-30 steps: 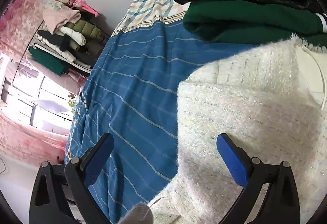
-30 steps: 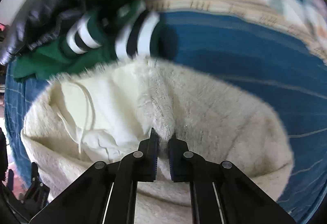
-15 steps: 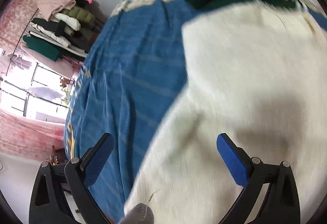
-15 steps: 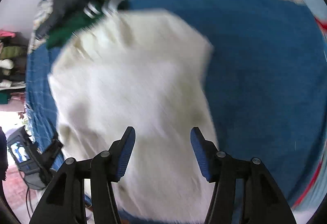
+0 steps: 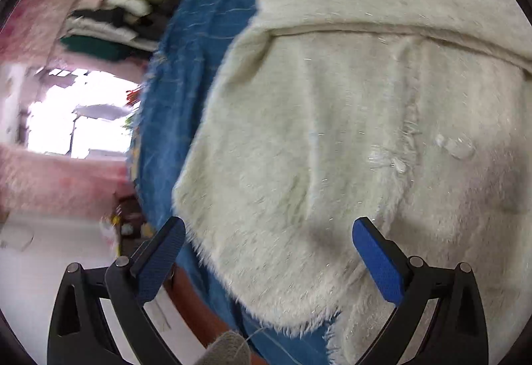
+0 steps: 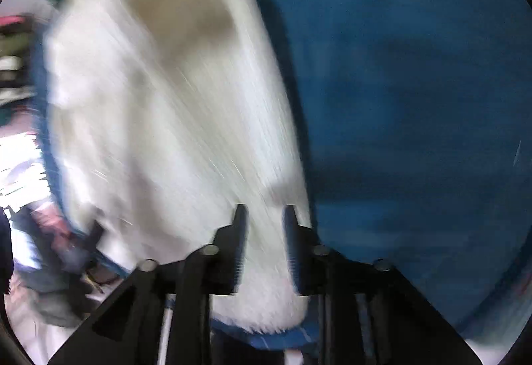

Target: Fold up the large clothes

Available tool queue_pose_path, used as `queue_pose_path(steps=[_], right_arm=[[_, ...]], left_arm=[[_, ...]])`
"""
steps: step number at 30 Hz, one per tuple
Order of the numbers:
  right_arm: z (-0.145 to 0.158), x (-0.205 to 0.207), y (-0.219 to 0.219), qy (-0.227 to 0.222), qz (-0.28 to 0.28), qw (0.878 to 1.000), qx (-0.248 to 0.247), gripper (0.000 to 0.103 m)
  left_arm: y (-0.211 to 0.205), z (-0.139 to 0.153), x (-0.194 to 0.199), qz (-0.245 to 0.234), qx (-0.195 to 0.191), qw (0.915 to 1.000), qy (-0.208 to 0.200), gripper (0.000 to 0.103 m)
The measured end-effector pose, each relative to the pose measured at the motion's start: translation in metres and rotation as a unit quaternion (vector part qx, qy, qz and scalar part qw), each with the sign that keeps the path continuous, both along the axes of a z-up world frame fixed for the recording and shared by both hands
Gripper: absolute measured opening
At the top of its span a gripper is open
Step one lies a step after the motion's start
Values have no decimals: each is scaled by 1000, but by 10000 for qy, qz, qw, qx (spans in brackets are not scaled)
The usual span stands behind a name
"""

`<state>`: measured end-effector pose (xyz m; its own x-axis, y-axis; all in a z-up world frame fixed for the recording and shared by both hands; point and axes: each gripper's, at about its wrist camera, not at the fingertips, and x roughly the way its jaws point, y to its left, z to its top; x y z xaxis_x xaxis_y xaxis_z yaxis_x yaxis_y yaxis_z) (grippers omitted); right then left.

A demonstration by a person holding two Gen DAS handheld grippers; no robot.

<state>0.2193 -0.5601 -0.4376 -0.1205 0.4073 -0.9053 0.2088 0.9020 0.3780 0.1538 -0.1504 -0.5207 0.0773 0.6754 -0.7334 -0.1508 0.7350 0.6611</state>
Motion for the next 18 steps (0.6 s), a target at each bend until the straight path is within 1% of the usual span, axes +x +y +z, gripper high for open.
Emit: queue_pose_path(steps=[2,3,4,5,6,7,8,9,10,11,12,13,14,15,16,17,18], right_arm=[[24,31,-20,-556,-258,9967,533,75],[26,43,-24,-678,-324,9948,683,75],[26,64,-29,-803,-427,9913,957,75],[22,80,-29,-833,-464,9888,1150,75],[16,92,-25,-803,-449,9882,1228,75],[1,110,-19,-652,-390,9880,1347,75],[-12,122,-14,-471,-335,9891,1354,74],[-24,129,-4,-313,-234,9902,1339,53],[-32,135,5,-301,-138,9908,1313,26],[-33,140,12,-353,31,9937,1063,15],[-28,143,18,-488,88,9937,1002,14],[-14,146,18,-771,129,9919,997,13],[8,146,16,-1137,204,9885,978,13],[16,147,13,-1319,227,9861,987,12],[37,144,8,-1603,254,9816,1009,12],[47,145,7,-1755,333,9790,979,12],[50,147,8,-1851,454,9779,863,12]], left_arm=[[2,0,4,326,157,9993,-124,103],[4,-2,7,452,218,9986,-154,103],[7,-5,12,627,297,9974,-192,103],[9,-8,15,755,340,9963,-228,103],[12,-11,20,888,374,9950,-257,103],[15,-13,24,982,372,9941,-287,103],[18,-14,27,1050,355,9933,-316,103],[22,-15,28,1093,342,9928,-350,103],[21,-16,28,1103,357,9926,-372,103],[21,-16,30,1096,377,9925,-379,103],[22,-15,30,1095,380,9924,-402,103],[22,-14,30,1084,365,9925,-440,103],[21,-12,30,1076,357,9925,-454,103],[19,-10,28,1071,356,9924,-483,103],[18,-8,26,1064,353,9923,-520,103],[16,-7,25,1065,345,9923,-522,103],[14,-8,24,1077,341,9923,-502,103]])
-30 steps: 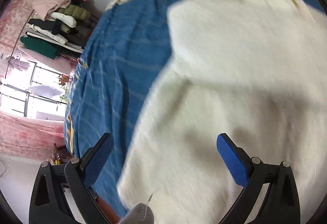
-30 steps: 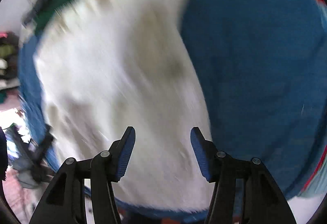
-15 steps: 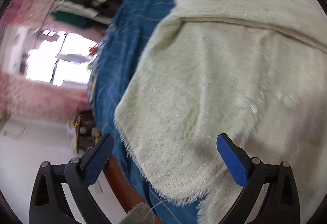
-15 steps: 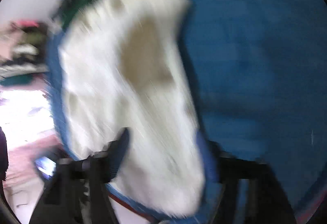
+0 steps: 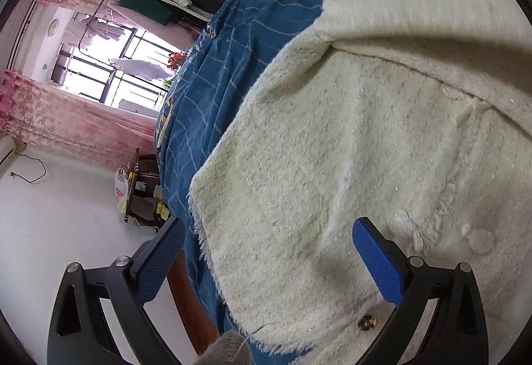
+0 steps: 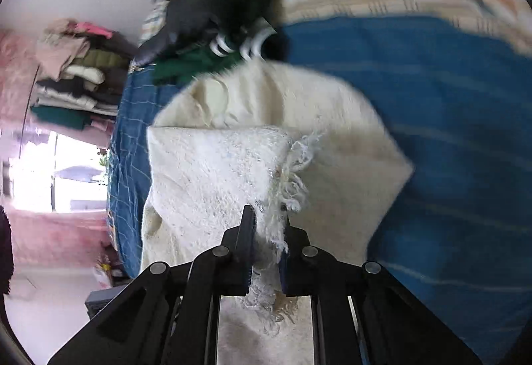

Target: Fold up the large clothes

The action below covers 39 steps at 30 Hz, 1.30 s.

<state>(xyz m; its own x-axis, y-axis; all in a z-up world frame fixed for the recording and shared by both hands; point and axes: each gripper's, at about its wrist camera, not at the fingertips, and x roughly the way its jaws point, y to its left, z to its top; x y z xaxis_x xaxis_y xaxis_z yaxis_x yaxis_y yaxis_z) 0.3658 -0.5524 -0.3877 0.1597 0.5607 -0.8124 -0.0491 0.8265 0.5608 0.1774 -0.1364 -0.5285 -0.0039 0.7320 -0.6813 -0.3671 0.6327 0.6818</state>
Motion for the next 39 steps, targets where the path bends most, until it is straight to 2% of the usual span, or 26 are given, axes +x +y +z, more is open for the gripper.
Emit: queue_pose_path(steps=[1,2,4,5,6,7,9,11,13,14,16,17,19,20,23,25,26,27,28,30,33,36,39], right_arm=[[-2,3,2,-52,88,9998,-173,13],[-17,7,4,79,227,9986,-472,14],[-63,17,-5,729,354,9899,-1160,14],[-76,25,1,884,328,9871,-1292,18],[-77,25,-10,953,195,9889,-1122,25],[-73,23,-15,913,85,9903,-1045,29],[-44,14,-24,444,-116,9907,-1284,32],[-6,-3,-28,-338,-268,9868,-1558,32],[7,-8,-18,-633,-124,9900,-1256,32],[4,-8,-11,-603,74,9924,-1075,32],[-18,-2,5,-345,315,9936,-1027,32],[-33,-1,9,-151,421,9927,-1122,32],[-73,4,13,424,568,9840,-1633,32],[-84,8,11,516,538,9850,-1555,32],[-69,16,9,583,684,9832,-1591,35],[-47,12,2,407,707,9812,-1751,49],[-34,5,-7,263,700,9779,-1950,61],[-22,-5,-17,143,693,9749,-2112,66],[-14,-16,-28,90,691,9723,-2229,66],[-5,-41,-52,164,644,9683,-2409,66],[-5,-81,-97,564,435,9626,-2612,66],[-7,-113,-135,994,156,9579,-2688,66],[-6,-139,-175,1336,-253,9520,-2744,66]], left_arm=[[-2,-3,-2,25,-16,10000,29,103],[-3,-5,-3,37,-27,10000,58,103],[-5,-14,-7,87,-52,9998,170,103],[-6,-17,-8,107,-71,9997,199,103],[-6,-20,-10,117,-73,9996,232,103],[-7,-20,-12,111,-44,9996,241,103],[-9,-21,-14,58,77,9997,206,103],[-10,-28,-15,-33,198,9994,282,103],[-10,-38,-16,-103,286,9987,419,103],[-10,-41,-16,-129,309,9983,470,103],[-13,-47,-15,-231,429,9975,519,103],[-15,-49,-14,-274,483,9969,555,103],[-19,-51,-13,-324,576,9961,589,103],[-21,-50,-13,-349,617,9956,615,103],[-29,-43,-13,-448,724,9942,654,103],[-44,-27,-20,-666,913,9915,646,103],[-51,-20,-23,-789,1026,9896,626,103],[-64,-10,-29,-958,1157,9869,594,103],[-81,1,-38,-1137,1227,9843,559,103],[-111,19,-54,-1435,1173,9812,529,103],[-174,34,-85,-1975,790,9751,624,103],[-230,33,-109,-2411,309,9667,794,103],[-265,26,-126,-2642,-33,9603,893,103]])
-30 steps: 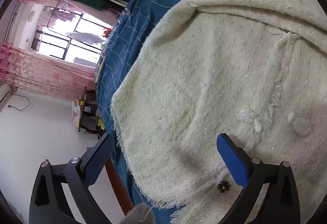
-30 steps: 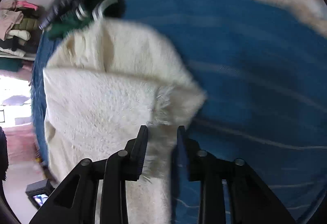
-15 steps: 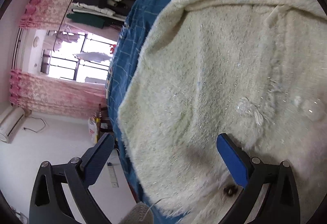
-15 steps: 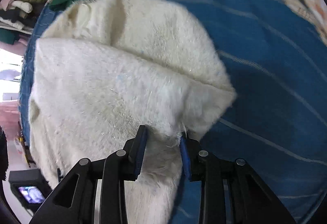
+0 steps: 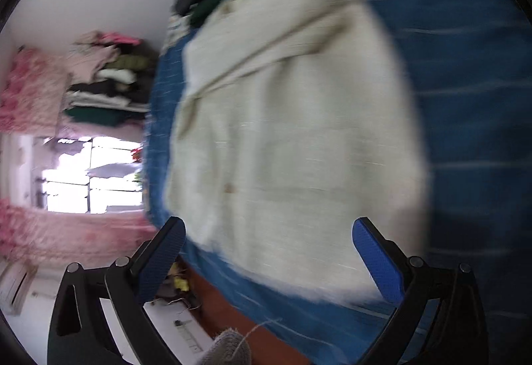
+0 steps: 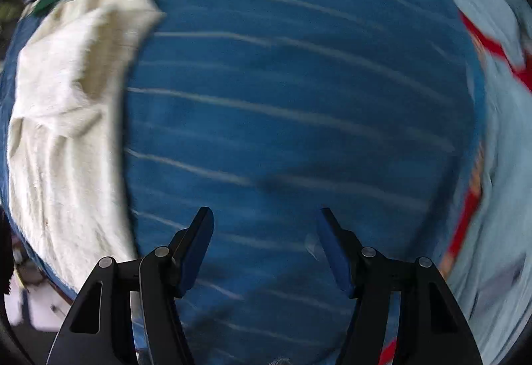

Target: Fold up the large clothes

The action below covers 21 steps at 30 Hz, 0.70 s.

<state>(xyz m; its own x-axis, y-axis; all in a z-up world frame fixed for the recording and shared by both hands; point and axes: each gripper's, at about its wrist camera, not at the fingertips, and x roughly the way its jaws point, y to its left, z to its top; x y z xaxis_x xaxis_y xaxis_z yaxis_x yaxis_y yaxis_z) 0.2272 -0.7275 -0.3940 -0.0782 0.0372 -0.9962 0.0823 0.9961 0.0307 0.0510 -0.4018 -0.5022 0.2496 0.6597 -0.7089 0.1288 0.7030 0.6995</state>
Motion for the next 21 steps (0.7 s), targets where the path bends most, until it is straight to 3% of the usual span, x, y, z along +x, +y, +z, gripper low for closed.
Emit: queue_pose_path(steps=[5,9,17,19,20,21], right_arm=[[0,-14,-41,126,-525,9985,-50,66],[3,-9,-51,94,-575,9983,3,66],[1,26,-22,45,-388,9987,337,66],[-3,33,-12,74,-330,9985,437,66],[-6,36,-8,93,-307,9982,515,66],[-11,43,-2,113,-285,9971,692,66]], left_arm=[[-40,-43,-1,-137,24,9993,348,103],[-29,-74,8,61,55,9984,568,103],[32,-54,20,438,202,9988,-59,103],[46,-48,21,481,17,9987,-179,102],[47,-48,21,440,-13,9988,-199,97],[47,-47,22,388,-96,9991,-173,80]])
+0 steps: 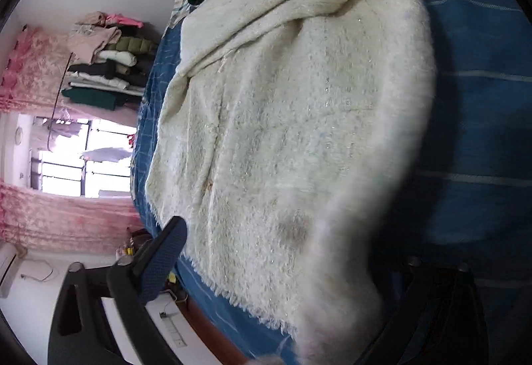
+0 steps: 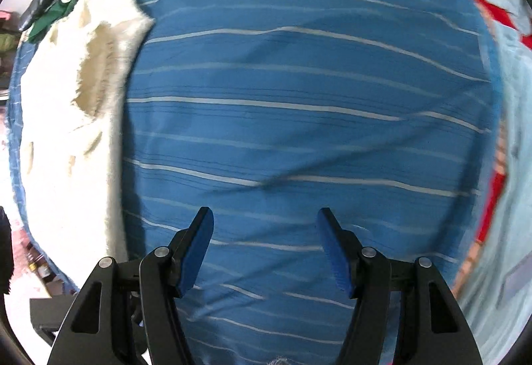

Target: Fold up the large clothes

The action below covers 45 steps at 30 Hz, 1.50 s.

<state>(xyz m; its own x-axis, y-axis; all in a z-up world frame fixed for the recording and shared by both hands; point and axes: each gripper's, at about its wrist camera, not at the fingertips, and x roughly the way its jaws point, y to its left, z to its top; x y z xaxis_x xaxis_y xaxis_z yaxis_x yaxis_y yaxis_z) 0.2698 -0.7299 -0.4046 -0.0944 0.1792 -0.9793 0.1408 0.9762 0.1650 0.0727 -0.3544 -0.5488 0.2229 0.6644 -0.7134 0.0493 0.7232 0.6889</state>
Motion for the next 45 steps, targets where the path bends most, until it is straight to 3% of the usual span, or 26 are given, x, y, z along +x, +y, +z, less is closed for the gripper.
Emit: queue_pose_path(steps=[1,2,3,5,8,14,16,19,21,24,29,31,35,40,45], right_arm=[[-2,2,8,-11,12,9999,153,66],[-6,12,15,-76,44,9988,480,66],[-8,18,20,-100,75,9977,670,70],[-14,37,33,-181,141,9912,1307,80],[-18,61,48,-356,64,9754,2174,86],[-41,100,89,-443,-215,9444,3252,90],[-54,108,109,-363,-327,9407,3357,91],[-88,122,132,173,-699,9353,3465,87],[-99,123,141,348,-971,9333,3439,33],[-74,129,158,261,-950,9445,3134,28],[12,134,208,-120,-505,9601,2747,26],[32,142,233,-185,-324,9661,2556,26],[69,167,320,-174,72,9797,1996,26],[72,201,437,-48,420,9892,1401,26],[22,227,556,315,961,9931,599,26]], left_arm=[[-1,2,0,-34,-184,9998,27,66],[-4,4,-2,-40,-355,9994,28,39],[-4,8,-3,-44,-480,9988,1,25],[-3,17,-5,-57,-650,9978,-74,17],[0,36,-8,-99,-861,9960,-227,13],[17,75,-11,-314,-1004,9934,-454,12],[25,81,-10,-326,-1026,9930,-484,12],[41,88,-6,-265,-1048,9928,-522,12],[51,94,-4,-203,-1103,9922,-551,12],[70,106,-2,-127,-1254,9897,-684,12],[123,127,0,28,-1450,9852,-909,12],[155,141,4,124,-1550,9824,-1040,12],[213,158,16,323,-1705,9774,-1207,12],[310,148,46,997,-2085,9655,-1204,13],[394,85,70,1701,-2515,9494,-800,14]])
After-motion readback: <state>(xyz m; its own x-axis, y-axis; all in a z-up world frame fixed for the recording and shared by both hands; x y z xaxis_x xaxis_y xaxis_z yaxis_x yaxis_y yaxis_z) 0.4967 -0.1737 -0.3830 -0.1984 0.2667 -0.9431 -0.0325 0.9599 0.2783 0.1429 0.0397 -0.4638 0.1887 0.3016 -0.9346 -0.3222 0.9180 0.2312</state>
